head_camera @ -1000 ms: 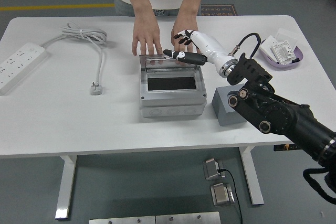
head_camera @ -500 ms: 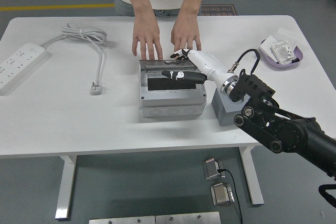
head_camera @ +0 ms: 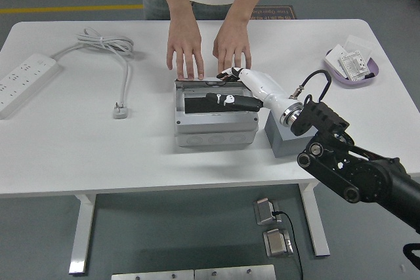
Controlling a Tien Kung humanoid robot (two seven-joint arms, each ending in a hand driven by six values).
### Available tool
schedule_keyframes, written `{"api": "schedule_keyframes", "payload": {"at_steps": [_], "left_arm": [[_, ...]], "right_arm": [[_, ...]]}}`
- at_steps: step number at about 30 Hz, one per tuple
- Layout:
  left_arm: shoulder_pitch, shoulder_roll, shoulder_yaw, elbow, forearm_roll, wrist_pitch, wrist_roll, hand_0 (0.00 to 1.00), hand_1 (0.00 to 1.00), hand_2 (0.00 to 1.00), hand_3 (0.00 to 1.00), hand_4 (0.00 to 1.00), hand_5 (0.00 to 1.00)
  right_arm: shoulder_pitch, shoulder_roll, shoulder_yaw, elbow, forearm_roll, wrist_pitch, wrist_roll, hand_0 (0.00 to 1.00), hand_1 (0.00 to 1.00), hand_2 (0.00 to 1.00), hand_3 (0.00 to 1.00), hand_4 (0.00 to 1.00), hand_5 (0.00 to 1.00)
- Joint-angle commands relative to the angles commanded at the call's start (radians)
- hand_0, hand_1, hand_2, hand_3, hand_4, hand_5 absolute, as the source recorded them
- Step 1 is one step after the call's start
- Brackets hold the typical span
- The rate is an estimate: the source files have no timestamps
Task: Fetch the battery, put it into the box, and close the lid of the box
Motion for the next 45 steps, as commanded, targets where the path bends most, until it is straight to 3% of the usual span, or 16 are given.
{"api": "schedule_keyframes", "payload": {"at_steps": [26,35,45], "left_arm": [[0.004,-0.009,-0.006,0.0,0.01,-0.001,0.003,0.701,0.696,0.725,0.797,0.892,0.588],[0.01,-0.009,-0.005,0.0,0.004,0.001,0.008,0.702,0.696,0.725,0.797,0.892,0.589],[0.02,-0.012,0.004,0.0,-0.017,0.005,0.006,0.701,0.696,0.725,0.797,0.893,0.589]], "right_arm": [[-0.07,0.0,0.046,0.045,-0.032,0.015,-0.028,0.829,0.711,0.728,0.797,0.998,0.983],[-0.141,-0.009,0.188,0.122,-0.117,0.037,-0.052,0.827,0.706,0.726,0.797,0.998,0.983],[-0.317,-0.002,0.431,0.232,-0.155,0.015,-0.021,0.806,0.685,0.708,0.787,0.998,0.985]]}}
